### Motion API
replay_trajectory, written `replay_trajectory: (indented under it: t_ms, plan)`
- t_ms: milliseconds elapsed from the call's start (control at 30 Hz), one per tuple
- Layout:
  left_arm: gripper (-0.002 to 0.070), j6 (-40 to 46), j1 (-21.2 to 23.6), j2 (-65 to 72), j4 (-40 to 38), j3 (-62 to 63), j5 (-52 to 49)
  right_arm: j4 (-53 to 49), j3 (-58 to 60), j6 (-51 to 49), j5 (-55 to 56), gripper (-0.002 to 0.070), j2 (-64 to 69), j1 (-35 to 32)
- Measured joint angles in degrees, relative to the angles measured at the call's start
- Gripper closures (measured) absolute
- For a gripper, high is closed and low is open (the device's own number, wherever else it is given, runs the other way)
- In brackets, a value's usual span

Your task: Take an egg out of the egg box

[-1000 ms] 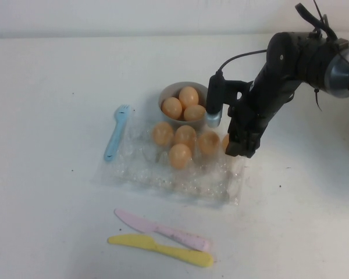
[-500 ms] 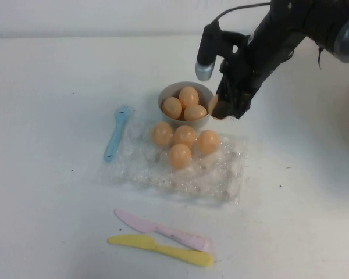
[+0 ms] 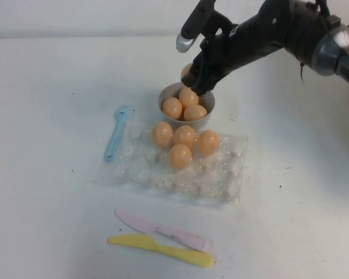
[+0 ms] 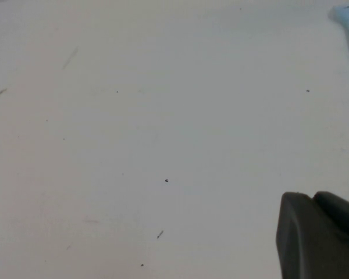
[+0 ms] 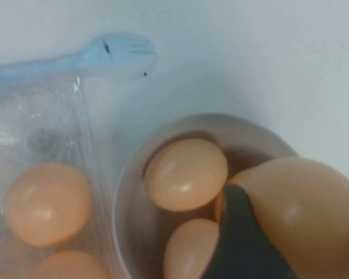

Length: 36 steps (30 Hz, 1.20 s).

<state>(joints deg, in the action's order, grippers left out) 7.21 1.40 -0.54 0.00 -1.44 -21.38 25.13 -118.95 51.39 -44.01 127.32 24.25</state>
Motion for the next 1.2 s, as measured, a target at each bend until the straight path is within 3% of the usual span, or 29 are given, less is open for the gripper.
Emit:
replay_trajectory:
  t_ms: [233, 533, 800, 933, 1000, 1067, 1200]
  plan:
    - [0.0678, 0.0, 0.0, 0.0, 0.0, 0.0, 0.0, -0.1, 0.0, -0.37, 2.28, 0.0322, 4.04, 0.0]
    - [0.0678, 0.0, 0.0, 0.0, 0.0, 0.0, 0.0, -0.17, 0.0, -0.41, 4.4, 0.0249, 4.4, 0.0]
    - [0.0678, 0.0, 0.0, 0.0, 0.0, 0.0, 0.0, -0.17, 0.0, -0.41, 3.59, 0.0262, 4.15, 0.0]
    - [0.0678, 0.0, 0.0, 0.0, 0.0, 0.0, 0.0, -0.17, 0.0, -0.82, 2.46, 0.0391, 1.84, 0.0]
    - [0.0678, 0.0, 0.0, 0.0, 0.0, 0.0, 0.0, 0.57, 0.0, -3.63, 2.38, 0.054, -0.71, 0.0]
    - [0.0678, 0.0, 0.0, 0.0, 0.0, 0.0, 0.0, 1.57, 0.0, -7.28, 2.34, 0.0621, -3.61, -0.1]
    - [0.0678, 0.0, 0.0, 0.0, 0.0, 0.0, 0.0, 5.62, 0.0, -11.45, 0.38, 0.0678, -9.47, -0.76]
